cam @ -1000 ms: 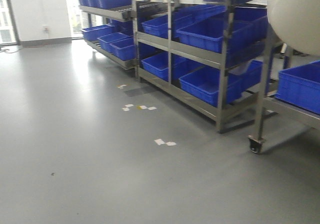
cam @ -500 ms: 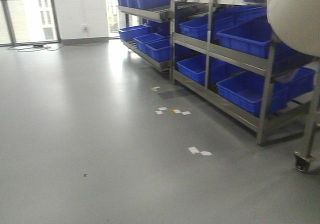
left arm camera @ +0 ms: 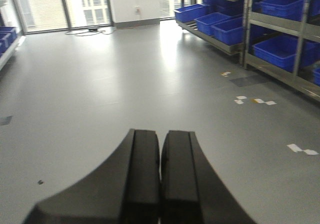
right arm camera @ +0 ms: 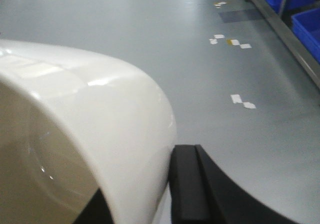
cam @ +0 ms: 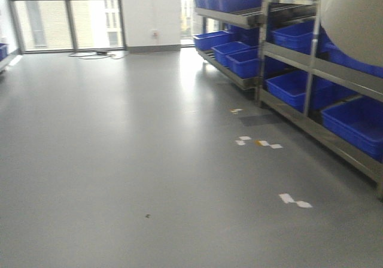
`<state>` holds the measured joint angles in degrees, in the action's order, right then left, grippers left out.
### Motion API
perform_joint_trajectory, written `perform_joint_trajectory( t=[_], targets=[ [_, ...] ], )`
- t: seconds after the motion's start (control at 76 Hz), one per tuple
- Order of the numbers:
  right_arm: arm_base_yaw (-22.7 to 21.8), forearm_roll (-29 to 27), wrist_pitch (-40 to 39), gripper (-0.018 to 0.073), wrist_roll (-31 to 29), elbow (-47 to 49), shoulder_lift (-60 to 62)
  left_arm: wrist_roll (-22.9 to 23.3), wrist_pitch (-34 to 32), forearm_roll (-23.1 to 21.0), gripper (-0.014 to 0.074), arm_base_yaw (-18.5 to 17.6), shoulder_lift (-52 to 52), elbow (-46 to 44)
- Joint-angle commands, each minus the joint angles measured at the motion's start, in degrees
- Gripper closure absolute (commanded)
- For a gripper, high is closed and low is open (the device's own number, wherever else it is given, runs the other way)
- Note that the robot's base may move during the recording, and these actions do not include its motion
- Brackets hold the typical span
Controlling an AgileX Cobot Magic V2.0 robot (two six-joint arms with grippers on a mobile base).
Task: Move white bin to right shelf second layer
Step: 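Turn the base past the blue-crate racks carrying the bin, then drive toward the windows between the crate shelves holding the bin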
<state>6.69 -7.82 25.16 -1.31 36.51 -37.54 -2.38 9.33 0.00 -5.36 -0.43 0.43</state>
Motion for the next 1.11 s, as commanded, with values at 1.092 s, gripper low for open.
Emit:
perform_joint_trajectory(
  t=[1.092],
  targets=[
    [-0.25,-0.52,-5.57,0.0511,0.04,1.87,0.15,0.18,-4.9,0.0,0.0512,-0.26,-0.81,2.11]
  ],
)
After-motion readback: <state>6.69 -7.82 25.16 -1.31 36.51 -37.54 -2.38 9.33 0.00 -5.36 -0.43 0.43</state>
